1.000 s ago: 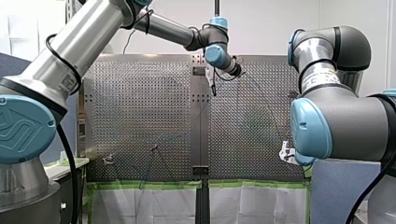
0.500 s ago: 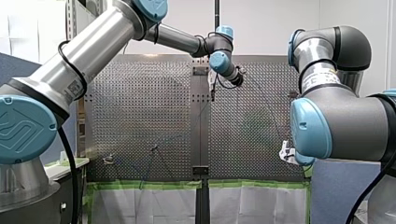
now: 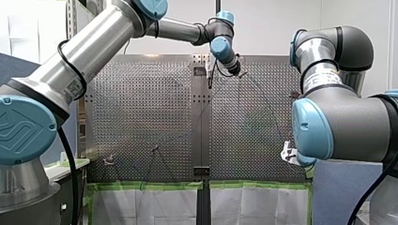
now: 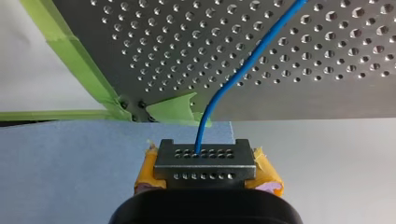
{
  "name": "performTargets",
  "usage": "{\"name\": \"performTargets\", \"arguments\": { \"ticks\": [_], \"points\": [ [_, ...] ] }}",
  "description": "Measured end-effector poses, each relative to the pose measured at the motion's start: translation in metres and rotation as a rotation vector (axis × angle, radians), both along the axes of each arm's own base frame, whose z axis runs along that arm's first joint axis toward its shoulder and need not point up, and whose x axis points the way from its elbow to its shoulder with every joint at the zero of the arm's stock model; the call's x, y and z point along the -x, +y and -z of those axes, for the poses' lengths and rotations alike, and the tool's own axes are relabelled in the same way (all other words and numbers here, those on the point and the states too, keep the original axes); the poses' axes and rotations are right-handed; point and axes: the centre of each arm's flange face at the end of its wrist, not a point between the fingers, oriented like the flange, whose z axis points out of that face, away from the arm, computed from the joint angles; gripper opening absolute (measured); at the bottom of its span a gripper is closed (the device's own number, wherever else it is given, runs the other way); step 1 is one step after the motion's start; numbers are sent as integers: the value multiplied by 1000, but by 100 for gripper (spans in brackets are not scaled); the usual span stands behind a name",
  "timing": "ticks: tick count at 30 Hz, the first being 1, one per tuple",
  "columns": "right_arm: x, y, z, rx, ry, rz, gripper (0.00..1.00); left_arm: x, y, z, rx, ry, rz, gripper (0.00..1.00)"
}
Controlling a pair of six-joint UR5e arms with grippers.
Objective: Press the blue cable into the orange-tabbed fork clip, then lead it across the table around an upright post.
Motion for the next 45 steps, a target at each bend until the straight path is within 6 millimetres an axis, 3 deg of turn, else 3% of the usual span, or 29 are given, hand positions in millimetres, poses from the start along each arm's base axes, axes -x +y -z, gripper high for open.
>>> {"name": "performTargets", "arguments": {
  "ticks": [9,20,45],
  "points": [
    [0,0,-2,-29,36,-12,0,-4,4,-4,47,20,-14,100],
    [-6,-1,-15,-20,47,-26,0,-9,8,30,67,84,5,100],
    [-14,0,-16,-17,49,-39,0,-17,-9,17,211,13,118,100]
  ]
}}
